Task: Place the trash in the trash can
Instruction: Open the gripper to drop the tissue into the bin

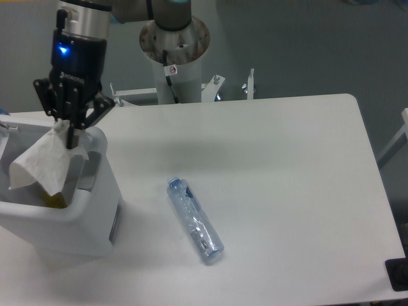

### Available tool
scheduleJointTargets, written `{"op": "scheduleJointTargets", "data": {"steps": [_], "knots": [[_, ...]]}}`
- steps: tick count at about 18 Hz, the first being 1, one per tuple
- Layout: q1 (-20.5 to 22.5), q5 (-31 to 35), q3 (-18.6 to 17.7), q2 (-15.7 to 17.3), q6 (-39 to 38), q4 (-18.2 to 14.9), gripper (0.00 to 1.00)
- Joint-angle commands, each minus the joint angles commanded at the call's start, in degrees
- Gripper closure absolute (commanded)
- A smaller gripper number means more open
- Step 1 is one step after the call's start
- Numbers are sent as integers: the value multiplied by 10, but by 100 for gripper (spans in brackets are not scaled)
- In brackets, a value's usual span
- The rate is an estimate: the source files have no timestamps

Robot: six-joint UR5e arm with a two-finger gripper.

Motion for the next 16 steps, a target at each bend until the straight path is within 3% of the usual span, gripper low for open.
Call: {"op": "scheduleJointTargets", "data": {"steps": [4,7,13,14,15,16], "knots": [[-7,2,3,0,0,0,51],[-6,3,4,1,0,1,39],[7,5,8,-7,1,6,28],[28,4,8,-7,0,6,24],[52,4,8,-7,1,6,6],[72,4,9,-7,1,7,2]]}}
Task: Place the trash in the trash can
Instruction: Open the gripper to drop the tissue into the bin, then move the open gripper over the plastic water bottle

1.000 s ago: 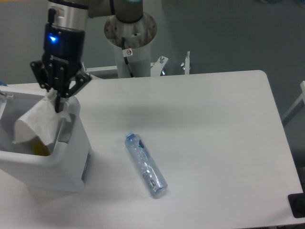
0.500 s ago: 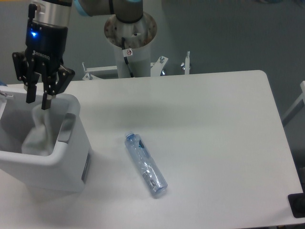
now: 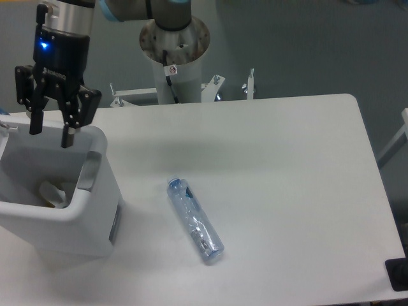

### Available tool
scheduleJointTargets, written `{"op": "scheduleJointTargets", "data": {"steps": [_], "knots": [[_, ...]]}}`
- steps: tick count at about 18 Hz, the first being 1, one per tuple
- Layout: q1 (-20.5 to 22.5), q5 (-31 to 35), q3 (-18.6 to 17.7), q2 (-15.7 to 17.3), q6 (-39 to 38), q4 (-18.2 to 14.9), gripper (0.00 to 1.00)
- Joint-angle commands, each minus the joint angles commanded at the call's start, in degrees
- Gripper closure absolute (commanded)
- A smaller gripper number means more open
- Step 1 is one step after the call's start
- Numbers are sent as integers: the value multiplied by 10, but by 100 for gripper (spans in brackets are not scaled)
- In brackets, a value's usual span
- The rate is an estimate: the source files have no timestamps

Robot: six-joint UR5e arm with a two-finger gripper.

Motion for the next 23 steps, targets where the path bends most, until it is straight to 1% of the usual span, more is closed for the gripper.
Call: {"op": "scheduleJointTargets", "data": {"steps": [3,5,7,10,14,20,21,23], "knots": [[62,-4,-1,0,-2,-1,0],[99,-4,-7,-10,-3,-1,0],[126,-4,-11,-33,-4,-2,0],[155,-2,-35,-69,-3,-3,0],[169,3,-35,-119,-1,-3,0],[171,10,-13,-182,-5,-11,0],[170,10,-5,-194,-8,-23,0],[166,10,20,-219,-13,-64,0]]}}
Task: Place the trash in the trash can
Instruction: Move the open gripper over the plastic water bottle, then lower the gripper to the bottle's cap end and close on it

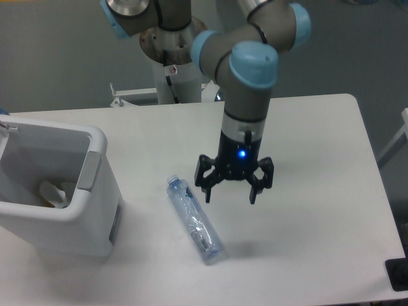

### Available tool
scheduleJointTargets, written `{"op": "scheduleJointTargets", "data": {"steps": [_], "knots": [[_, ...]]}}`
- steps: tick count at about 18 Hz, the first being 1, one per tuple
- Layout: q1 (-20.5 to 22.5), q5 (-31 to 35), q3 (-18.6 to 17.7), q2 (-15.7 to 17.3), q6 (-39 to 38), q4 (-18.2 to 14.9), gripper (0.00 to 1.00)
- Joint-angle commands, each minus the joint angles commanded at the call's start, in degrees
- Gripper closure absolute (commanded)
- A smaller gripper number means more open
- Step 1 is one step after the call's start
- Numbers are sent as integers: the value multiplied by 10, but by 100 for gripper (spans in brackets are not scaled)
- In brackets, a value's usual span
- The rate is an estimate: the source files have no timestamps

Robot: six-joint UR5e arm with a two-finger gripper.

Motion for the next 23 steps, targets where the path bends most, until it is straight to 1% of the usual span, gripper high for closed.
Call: {"op": "scheduleJointTargets", "data": {"steps": [2,3,8,10,11,12,16,18,21,23], "knots": [[-2,0,28,-22,-15,-37,0],[-6,0,42,-34,-25,-48,0],[-19,1,109,-99,-95,-75,0],[-24,1,130,-120,-109,-92,0],[-24,1,138,-125,-117,-104,0],[-29,1,143,-131,-122,-114,0],[-33,5,144,-143,-126,-140,0],[-46,25,146,-158,-127,-157,0],[-52,44,150,-178,-152,-159,0],[-59,45,157,-180,-163,-158,0]]}}
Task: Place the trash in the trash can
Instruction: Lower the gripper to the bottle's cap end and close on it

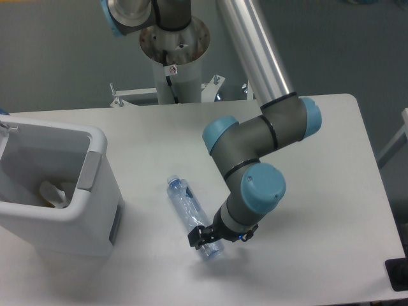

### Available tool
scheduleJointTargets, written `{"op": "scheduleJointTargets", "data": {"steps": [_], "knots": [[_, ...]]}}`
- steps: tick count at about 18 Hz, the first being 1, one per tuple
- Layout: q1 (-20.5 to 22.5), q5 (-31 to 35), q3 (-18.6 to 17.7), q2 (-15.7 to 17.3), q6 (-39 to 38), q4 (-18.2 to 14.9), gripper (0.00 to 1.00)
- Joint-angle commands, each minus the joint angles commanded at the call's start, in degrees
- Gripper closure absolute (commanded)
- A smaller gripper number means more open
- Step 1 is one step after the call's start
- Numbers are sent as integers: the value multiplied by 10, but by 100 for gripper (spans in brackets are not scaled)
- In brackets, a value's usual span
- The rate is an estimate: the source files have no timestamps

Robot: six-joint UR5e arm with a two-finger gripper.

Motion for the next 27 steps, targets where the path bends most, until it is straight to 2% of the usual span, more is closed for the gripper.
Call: {"op": "scheduleJointTargets", "data": {"steps": [9,13,14,18,20,27], "knots": [[0,4,4,-12,-11,4,0],[-1,25,15,-26,-32,5,2],[-4,26,19,-29,-36,6,4],[-4,27,21,-31,-37,6,26],[-4,27,21,-31,-37,6,34],[-4,27,21,-27,-37,6,41]]}}
